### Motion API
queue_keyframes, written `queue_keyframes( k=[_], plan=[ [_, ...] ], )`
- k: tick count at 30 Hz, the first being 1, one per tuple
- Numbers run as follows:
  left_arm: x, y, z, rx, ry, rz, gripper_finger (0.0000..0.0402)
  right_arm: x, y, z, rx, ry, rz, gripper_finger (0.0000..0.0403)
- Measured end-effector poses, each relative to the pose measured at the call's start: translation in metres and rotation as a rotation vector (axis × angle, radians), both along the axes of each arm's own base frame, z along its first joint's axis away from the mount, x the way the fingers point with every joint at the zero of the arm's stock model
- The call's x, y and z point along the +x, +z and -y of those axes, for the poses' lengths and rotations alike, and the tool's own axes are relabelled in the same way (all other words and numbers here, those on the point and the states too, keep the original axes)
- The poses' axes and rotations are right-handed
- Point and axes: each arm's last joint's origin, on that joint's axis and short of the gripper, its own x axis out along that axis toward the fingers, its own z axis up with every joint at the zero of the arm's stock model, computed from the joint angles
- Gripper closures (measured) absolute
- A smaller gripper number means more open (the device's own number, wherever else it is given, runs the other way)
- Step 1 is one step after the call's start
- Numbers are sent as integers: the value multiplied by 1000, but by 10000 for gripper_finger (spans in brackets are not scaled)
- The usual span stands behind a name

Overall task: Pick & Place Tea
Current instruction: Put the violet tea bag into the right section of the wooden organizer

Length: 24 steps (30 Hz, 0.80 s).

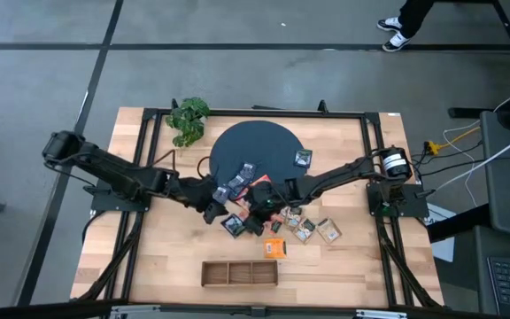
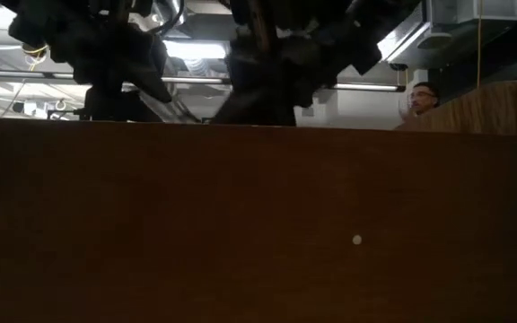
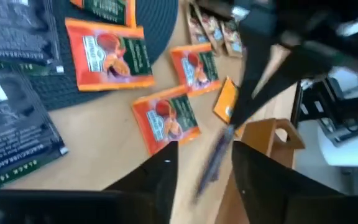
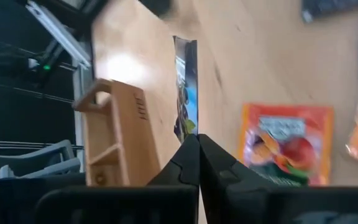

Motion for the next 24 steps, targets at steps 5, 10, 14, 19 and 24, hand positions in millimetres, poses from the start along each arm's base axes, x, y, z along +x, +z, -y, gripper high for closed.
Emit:
queue_keyframes(
  k=[5,10,14,19,24],
  plan=[
    [1,1,-5,-55,-99,0,213,9,16,0,-35,23,44,403],
    [5,7,-4,-56,-187,80,202,13,28,3,-108,34,25,403],
    [6,9,-4,-46,-201,114,201,18,36,7,-124,33,59,403],
    [5,9,-3,-60,-227,110,224,18,37,10,-125,27,56,403],
    [5,9,-2,-66,-251,107,290,18,37,10,-124,27,51,403]
  ],
)
